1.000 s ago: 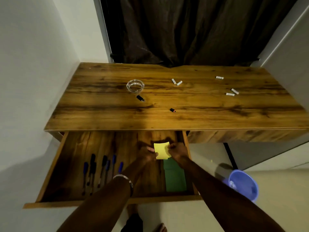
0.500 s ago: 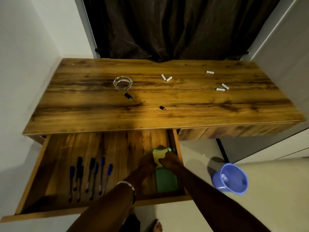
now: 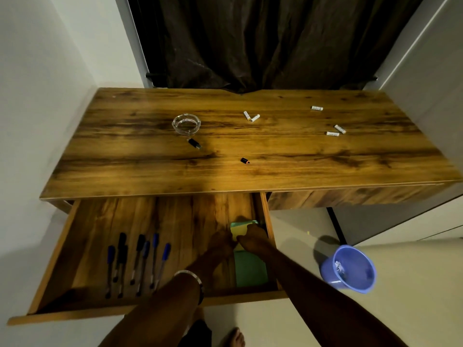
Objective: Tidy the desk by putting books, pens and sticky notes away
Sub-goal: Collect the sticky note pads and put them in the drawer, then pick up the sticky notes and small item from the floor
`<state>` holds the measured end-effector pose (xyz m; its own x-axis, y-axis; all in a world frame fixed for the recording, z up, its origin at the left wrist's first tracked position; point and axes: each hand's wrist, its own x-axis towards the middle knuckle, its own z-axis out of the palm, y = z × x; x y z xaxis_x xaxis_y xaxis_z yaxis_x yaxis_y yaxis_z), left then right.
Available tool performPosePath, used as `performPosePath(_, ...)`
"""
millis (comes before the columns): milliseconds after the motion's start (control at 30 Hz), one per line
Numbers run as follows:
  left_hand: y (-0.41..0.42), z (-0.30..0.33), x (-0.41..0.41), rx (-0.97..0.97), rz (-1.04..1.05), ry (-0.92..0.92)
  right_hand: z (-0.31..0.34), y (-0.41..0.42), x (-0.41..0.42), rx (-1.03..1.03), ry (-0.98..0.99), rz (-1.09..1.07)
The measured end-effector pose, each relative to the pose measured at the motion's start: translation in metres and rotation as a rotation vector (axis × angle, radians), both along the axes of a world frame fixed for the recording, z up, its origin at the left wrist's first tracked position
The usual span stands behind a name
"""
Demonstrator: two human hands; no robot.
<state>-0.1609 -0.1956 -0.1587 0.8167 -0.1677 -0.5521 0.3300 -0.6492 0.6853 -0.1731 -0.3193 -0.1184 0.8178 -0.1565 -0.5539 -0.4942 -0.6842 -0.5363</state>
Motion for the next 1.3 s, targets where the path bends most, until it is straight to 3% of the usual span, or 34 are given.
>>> performPosePath(167,0.004,0.019,0.009,-0.067,0.082,-0.142,0.016,0.0,0.002,-0.09,-0.083,0.041)
performPosePath(333,-0.002,0.057,0.016,0.011,0.105,-0.247,0.043,-0.007,0.001,-0.098,-0.297,0.106)
performPosePath(533,-0.022,0.078,0.021,-0.031,0.042,-0.35,0.066,-0.03,-0.014,-0.136,-0.381,-0.008)
performPosePath(700,-0.063,0.092,0.018,-0.114,-0.109,-0.362,0.078,-0.061,-0.042,-0.202,-0.407,-0.226)
performPosePath(933,-0.112,0.104,-0.008,-0.174,-0.472,-0.328,0.084,-0.095,-0.104,-0.29,-0.291,-0.485)
performPosePath(1300,-0.145,0.107,-0.088,-0.179,-0.942,-0.437,0.08,-0.085,-0.237,-0.394,-0.194,-0.86)
